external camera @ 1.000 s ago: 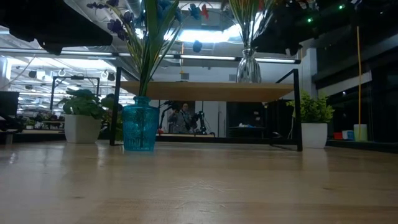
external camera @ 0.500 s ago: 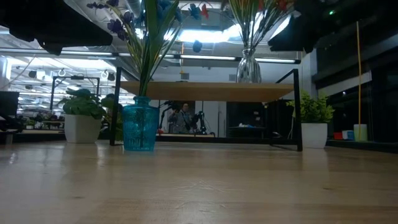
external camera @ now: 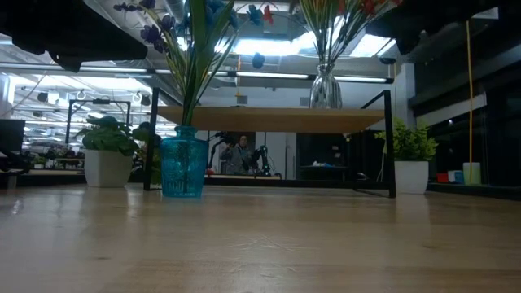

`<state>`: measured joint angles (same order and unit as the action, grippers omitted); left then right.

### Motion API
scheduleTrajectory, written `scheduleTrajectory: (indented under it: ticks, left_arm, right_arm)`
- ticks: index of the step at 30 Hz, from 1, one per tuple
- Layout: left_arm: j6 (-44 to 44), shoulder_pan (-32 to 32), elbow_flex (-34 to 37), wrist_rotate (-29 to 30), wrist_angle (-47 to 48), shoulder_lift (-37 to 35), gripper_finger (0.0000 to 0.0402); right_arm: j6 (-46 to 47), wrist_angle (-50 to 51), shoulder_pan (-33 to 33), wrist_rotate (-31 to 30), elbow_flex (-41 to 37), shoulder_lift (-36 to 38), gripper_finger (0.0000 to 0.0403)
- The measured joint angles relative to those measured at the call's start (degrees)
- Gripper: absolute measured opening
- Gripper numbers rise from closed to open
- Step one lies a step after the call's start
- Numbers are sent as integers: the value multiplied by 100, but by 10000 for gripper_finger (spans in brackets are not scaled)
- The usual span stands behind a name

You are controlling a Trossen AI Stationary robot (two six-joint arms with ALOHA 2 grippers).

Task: Pick and place flowers into a vace then onto a shelf
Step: Put the transparent blue vase on top of the shelf

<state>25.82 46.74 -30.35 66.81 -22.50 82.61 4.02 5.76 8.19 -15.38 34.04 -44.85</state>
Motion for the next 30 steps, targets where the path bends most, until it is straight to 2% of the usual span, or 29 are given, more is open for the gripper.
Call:
scheduleTrajectory:
  ticks: [3,8,12,23,30]
  left_arm:
    - [-1,2,0,-1,1,0,1]
    - [0,2,0,-10,0,0,5]
    - [0,2,0,-48,0,0,4]
    - [-2,-2,0,-90,0,0,10]
    - [-2,-2,0,-88,0,0,59]
  right_arm:
    - [35,-149,466,-38,-33,-240,11]
    - [-424,-1483,1121,-427,-435,-674,4]
    - [-407,-2285,1389,-450,-760,-847,5]
    - [-218,-2918,1676,-461,-1242,-1088,7]
    - [174,-2875,1676,-466,-1266,-1094,8]
